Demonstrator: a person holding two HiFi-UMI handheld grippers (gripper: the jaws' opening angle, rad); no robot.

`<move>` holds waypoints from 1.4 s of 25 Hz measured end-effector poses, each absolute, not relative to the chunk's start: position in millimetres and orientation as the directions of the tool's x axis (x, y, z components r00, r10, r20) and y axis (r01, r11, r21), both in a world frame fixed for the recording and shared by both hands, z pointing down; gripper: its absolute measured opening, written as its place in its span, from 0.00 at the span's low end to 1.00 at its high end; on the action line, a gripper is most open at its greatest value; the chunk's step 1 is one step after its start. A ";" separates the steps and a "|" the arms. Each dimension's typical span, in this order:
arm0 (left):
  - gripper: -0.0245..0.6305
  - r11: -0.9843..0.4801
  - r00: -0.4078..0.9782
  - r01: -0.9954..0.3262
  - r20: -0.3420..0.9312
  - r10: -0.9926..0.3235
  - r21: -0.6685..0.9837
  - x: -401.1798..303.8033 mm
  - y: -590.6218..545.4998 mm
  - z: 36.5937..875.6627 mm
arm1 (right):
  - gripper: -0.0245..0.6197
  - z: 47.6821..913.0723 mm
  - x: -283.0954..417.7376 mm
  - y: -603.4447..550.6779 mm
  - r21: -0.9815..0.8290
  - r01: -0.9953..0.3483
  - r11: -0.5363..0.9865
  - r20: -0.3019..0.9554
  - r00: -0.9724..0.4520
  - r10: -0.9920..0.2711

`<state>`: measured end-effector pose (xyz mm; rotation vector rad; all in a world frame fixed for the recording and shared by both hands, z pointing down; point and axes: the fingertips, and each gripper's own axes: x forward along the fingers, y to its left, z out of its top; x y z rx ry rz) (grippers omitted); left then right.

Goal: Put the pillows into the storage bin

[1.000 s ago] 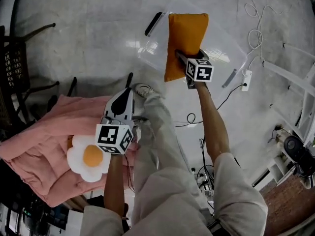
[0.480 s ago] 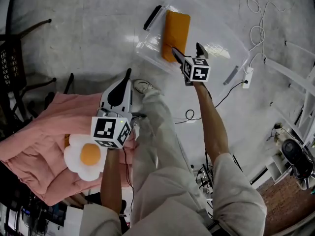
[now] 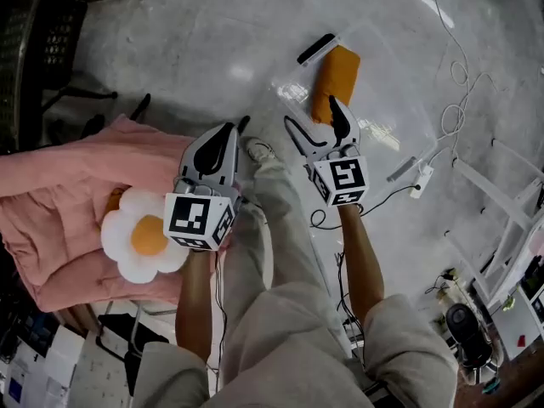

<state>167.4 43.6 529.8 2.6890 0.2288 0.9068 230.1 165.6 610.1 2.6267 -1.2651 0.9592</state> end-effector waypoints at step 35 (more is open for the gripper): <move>0.06 -0.413 0.459 -0.885 0.561 -0.689 0.217 -437.9 -196.8 484.6 | 0.81 564.8 -390.3 -176.9 -0.364 -0.772 0.521 0.482 -0.635 -0.604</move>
